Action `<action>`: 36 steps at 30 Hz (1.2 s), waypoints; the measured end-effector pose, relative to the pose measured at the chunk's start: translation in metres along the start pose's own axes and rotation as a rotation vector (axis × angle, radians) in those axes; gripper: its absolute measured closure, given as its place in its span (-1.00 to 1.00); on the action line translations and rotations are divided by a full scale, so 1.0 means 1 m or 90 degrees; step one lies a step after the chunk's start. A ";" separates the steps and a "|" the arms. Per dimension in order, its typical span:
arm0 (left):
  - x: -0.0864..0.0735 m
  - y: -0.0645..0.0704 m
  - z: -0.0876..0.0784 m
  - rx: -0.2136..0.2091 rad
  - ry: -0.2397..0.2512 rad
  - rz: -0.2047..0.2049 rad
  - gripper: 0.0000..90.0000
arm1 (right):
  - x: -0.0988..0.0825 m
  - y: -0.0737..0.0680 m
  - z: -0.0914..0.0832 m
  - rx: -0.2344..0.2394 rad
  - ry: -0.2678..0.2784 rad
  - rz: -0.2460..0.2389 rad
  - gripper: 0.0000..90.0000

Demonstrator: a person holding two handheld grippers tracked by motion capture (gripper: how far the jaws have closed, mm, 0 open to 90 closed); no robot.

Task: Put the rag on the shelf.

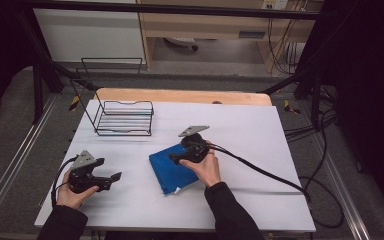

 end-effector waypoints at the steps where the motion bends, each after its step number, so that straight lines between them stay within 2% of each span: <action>1: 0.000 0.000 0.000 0.000 0.000 0.000 -0.78 | -0.006 0.005 -0.004 -0.003 -0.005 0.006 -0.30; 7: 0.001 0.000 0.002 0.001 -0.004 0.000 -0.79 | -0.040 0.029 -0.026 -0.009 -0.045 0.037 -0.02; 11: 0.000 0.001 0.001 -0.001 -0.005 0.001 -0.79 | -0.061 0.036 -0.035 0.000 -0.065 0.057 0.16; 13: 0.000 0.001 0.001 -0.001 -0.005 0.003 -0.79 | -0.065 0.038 -0.037 -0.001 -0.070 0.056 0.21; 14: 0.000 0.001 0.001 -0.002 -0.006 0.004 -0.79 | -0.072 0.040 -0.040 0.000 -0.076 0.061 0.30; 22: 0.000 0.003 0.001 -0.005 -0.005 0.006 -0.78 | -0.080 0.038 -0.040 0.012 -0.080 0.078 0.58; 23: 0.000 0.004 0.001 -0.006 -0.004 0.005 -0.77 | -0.081 0.037 -0.040 0.017 -0.081 0.089 0.69; 26: 0.000 0.004 0.001 -0.006 -0.006 0.003 -0.77 | -0.081 0.034 -0.041 0.016 -0.079 0.099 0.80; 28: 0.001 0.005 0.001 -0.003 -0.006 -0.001 -0.75 | -0.080 0.032 -0.043 0.012 -0.082 0.122 0.89; 29: 0.001 0.006 0.001 -0.002 -0.007 -0.005 -0.75 | -0.080 0.032 -0.043 0.012 -0.082 0.122 0.89; 31: 0.005 0.012 0.001 -0.004 -0.004 -0.016 -0.72 | -0.080 0.031 -0.045 0.013 -0.087 0.134 0.90; 33: 0.010 0.022 0.003 -0.010 -0.006 -0.016 -0.70 | -0.079 0.030 -0.047 0.011 -0.085 0.141 0.90; 36: 0.018 0.044 0.013 -0.026 -0.017 -0.016 -0.66 | -0.080 0.030 -0.049 0.003 -0.077 0.134 0.80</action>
Point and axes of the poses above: each handheld gripper's, and its own axes: z roughly forward along the jaws, x roughly out of its top, y roughly to its right, the point moved 2 cm from there along z, roughly forward along the jaws, and after that the axes turned 7 degrees about y, right-handed, at the moved point
